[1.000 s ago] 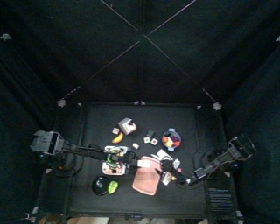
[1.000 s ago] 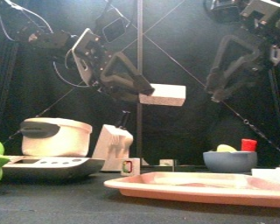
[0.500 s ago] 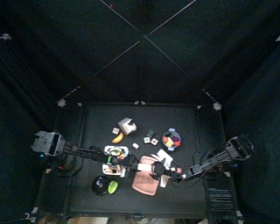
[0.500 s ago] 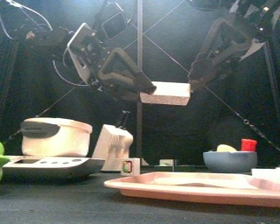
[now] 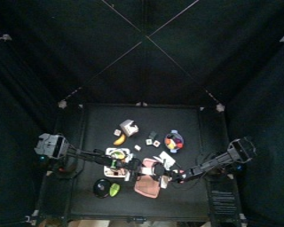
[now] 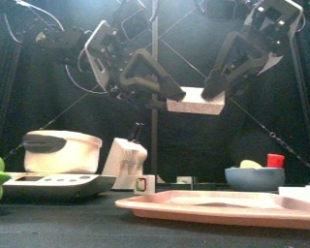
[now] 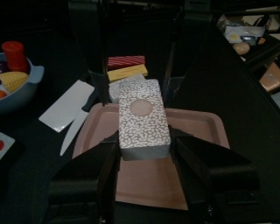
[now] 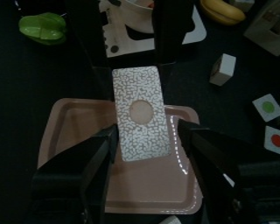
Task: Hand over rice
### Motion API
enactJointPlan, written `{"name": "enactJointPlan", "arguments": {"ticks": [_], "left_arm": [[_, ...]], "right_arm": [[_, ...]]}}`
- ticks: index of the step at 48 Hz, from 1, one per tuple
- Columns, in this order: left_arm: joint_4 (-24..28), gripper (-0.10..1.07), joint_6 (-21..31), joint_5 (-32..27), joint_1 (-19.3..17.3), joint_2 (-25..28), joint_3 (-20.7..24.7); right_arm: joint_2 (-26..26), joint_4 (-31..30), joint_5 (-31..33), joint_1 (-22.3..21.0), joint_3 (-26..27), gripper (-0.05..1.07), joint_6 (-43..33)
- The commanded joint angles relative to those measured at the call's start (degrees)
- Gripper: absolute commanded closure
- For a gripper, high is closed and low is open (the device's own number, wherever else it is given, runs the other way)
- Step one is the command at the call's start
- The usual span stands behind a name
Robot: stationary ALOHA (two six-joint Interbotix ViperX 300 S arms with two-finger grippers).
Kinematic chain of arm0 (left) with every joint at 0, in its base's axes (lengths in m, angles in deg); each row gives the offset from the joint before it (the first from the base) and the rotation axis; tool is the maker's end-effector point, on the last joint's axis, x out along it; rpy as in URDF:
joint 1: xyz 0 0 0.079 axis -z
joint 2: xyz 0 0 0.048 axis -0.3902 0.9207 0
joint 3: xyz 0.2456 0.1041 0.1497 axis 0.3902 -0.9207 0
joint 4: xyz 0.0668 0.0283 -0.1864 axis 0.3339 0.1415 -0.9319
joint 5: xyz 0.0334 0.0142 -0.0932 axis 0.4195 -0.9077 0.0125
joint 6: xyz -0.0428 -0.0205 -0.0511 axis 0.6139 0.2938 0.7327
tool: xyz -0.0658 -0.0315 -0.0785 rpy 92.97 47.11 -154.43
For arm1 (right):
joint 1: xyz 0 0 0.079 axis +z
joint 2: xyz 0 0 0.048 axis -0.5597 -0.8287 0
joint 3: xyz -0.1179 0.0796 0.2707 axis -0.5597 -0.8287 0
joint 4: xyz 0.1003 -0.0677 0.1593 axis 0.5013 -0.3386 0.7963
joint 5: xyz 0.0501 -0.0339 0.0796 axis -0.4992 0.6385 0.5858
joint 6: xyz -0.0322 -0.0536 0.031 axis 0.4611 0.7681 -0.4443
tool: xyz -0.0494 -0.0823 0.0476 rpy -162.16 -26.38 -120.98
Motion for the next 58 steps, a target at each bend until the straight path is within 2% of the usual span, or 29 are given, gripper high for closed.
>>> {"name": "enactJointPlan", "arguments": {"ticks": [1,4,11,15,20,32,58], "left_arm": [[0.2,0.54,0.0,0.4,0.2,-0.5,1.8],[0.2,0.54,0.1,0.4,0.1,-0.4,1.8],[0.2,0.52,0.0,0.4,0.0,0.0,1.7],[0.2,0.49,0.1,0.2,-0.2,0.2,1.6],[0.1,0.42,0.2,0.1,-0.4,0.1,1.4],[0.1,0.28,0.2,0.1,-0.4,-0.2,1.2],[-0.1,0.27,0.3,0.4,-0.6,-2.3,-1.8]], "right_arm": [[0.2,-0.4,-1.3,-0.9,1.7,0.17,0.2],[-0.3,-0.6,-1.7,-1.0,1.9,0.2,0.2],[-0.6,-0.6,-1.7,-1.0,2.1,0.36,0.2],[-0.4,-0.1,-1.6,-1.1,2.1,0.45,0.1],[-0.4,0.8,-1.6,-1.0,1.9,0.51,0.1],[-0.4,1.8,-1.4,-1.1,1.5,0.52,0.1],[1.0,3.3,0.5,-0.7,0.3,0.52,0.1]]}}
